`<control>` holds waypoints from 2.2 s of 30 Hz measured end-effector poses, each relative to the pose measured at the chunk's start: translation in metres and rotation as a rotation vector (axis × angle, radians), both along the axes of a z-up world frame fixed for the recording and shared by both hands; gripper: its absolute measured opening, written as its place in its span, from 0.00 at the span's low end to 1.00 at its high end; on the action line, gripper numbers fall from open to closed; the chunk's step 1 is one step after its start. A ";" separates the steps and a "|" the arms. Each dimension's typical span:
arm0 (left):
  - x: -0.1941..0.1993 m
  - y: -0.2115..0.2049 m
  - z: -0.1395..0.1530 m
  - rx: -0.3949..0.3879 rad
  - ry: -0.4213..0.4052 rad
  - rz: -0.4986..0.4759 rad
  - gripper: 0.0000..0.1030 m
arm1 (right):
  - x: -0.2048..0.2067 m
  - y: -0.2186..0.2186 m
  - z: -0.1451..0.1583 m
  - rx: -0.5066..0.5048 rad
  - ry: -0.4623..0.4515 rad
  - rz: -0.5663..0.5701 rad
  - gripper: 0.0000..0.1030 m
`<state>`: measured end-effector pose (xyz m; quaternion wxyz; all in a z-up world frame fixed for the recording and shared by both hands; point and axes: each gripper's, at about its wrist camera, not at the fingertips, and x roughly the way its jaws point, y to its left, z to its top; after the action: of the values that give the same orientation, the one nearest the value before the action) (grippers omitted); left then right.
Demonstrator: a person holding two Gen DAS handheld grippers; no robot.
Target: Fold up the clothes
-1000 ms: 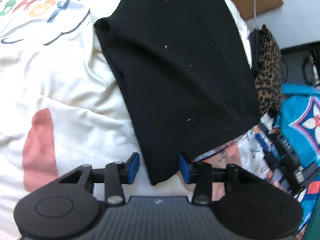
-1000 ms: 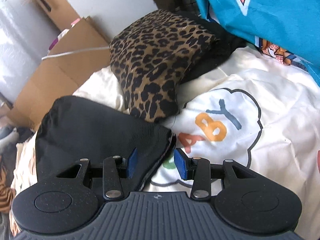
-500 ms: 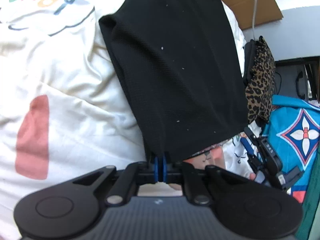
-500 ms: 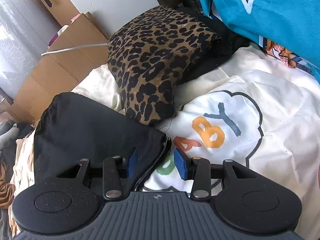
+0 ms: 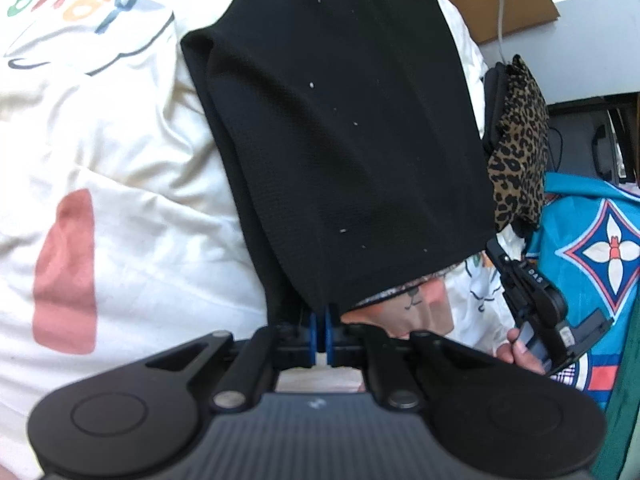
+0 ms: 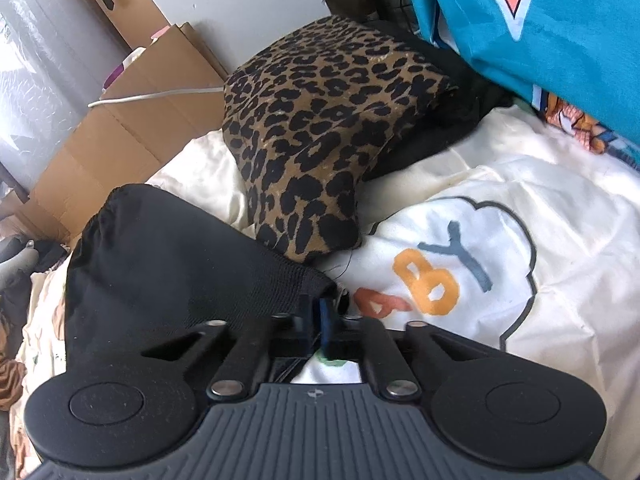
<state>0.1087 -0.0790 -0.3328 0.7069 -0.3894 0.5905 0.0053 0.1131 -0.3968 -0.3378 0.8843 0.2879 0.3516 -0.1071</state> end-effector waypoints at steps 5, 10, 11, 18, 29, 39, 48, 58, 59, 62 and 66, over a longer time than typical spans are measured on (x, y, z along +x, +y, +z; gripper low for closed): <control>-0.004 -0.001 -0.004 -0.031 -0.005 0.012 0.03 | 0.002 -0.005 0.002 -0.019 0.004 -0.004 0.01; -0.013 0.004 -0.010 -0.057 0.009 0.027 0.03 | 0.002 -0.013 0.000 -0.021 0.020 -0.040 0.00; -0.014 0.006 -0.013 -0.061 0.013 0.029 0.03 | 0.002 -0.013 0.000 -0.018 0.022 -0.043 0.00; -0.014 0.008 -0.030 -0.112 0.013 0.052 0.03 | -0.007 -0.014 -0.004 0.047 0.006 -0.060 0.54; -0.014 0.007 -0.041 -0.109 0.024 0.044 0.03 | 0.015 -0.010 -0.013 0.044 0.033 -0.022 0.08; -0.019 0.013 -0.042 -0.091 0.048 0.035 0.15 | 0.020 -0.008 -0.017 -0.007 0.064 -0.018 0.08; -0.020 0.026 -0.038 -0.099 0.003 0.065 0.47 | 0.025 -0.009 -0.019 -0.023 0.079 0.003 0.09; -0.019 0.027 -0.064 -0.224 -0.084 0.171 0.48 | 0.025 -0.013 -0.021 -0.016 0.083 0.036 0.09; -0.021 0.027 -0.067 -0.244 -0.101 0.189 0.48 | 0.025 -0.014 -0.021 -0.013 0.081 0.037 0.09; -0.025 0.027 -0.075 -0.303 -0.141 0.225 0.48 | 0.025 -0.016 -0.021 0.004 0.085 0.041 0.09; -0.024 0.025 -0.079 -0.374 -0.172 0.225 0.37 | 0.026 -0.018 -0.021 0.006 0.094 0.061 0.10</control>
<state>0.0848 -0.0535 -0.4117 0.6650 -0.5760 0.4717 -0.0584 0.1395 -0.4149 -0.3585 0.8687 0.2745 0.4017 -0.0924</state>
